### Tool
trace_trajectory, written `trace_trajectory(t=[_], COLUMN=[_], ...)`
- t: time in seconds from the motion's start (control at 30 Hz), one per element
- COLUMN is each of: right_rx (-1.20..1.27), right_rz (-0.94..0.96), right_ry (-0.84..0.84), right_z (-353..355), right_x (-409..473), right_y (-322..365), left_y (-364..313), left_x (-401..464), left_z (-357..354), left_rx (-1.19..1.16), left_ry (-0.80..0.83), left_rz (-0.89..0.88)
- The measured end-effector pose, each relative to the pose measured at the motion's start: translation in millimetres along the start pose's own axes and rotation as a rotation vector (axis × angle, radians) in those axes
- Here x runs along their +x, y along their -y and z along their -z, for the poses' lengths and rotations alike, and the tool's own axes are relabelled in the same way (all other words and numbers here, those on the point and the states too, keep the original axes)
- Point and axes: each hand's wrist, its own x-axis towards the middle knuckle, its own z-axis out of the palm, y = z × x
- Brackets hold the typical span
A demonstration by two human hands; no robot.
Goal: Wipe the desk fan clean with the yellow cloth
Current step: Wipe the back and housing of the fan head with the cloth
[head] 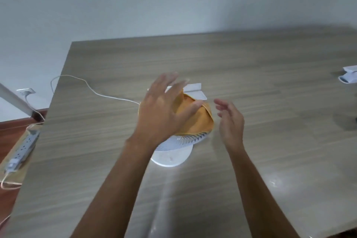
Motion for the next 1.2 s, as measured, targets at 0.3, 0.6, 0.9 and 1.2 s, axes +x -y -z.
trace_trajectory(t=[0.3, 0.6, 0.9, 1.2], right_rx=[-0.145, -0.121, -0.082, -0.12], right_rz=[0.169, 0.116, 0.12, 0.152], right_ry=[0.634, 0.634, 0.64, 0.626], right_z=[12.3, 9.4, 9.2, 3.2], right_x=[12.0, 18.1, 18.4, 16.3], right_y=[-28.8, -27.5, -25.5, -22.6], left_y=[-1.1, 35.5, 89.9, 95.6], left_x=[-7.5, -39.9, -73.6, -72.8], left_z=[-44.5, -40.7, -61.5, -56.9], left_rx=[0.536, 0.119, -0.885, -1.274], left_ry=[0.363, -0.171, -0.332, -0.249], left_rz=[-0.121, 0.062, 0.957, 1.238])
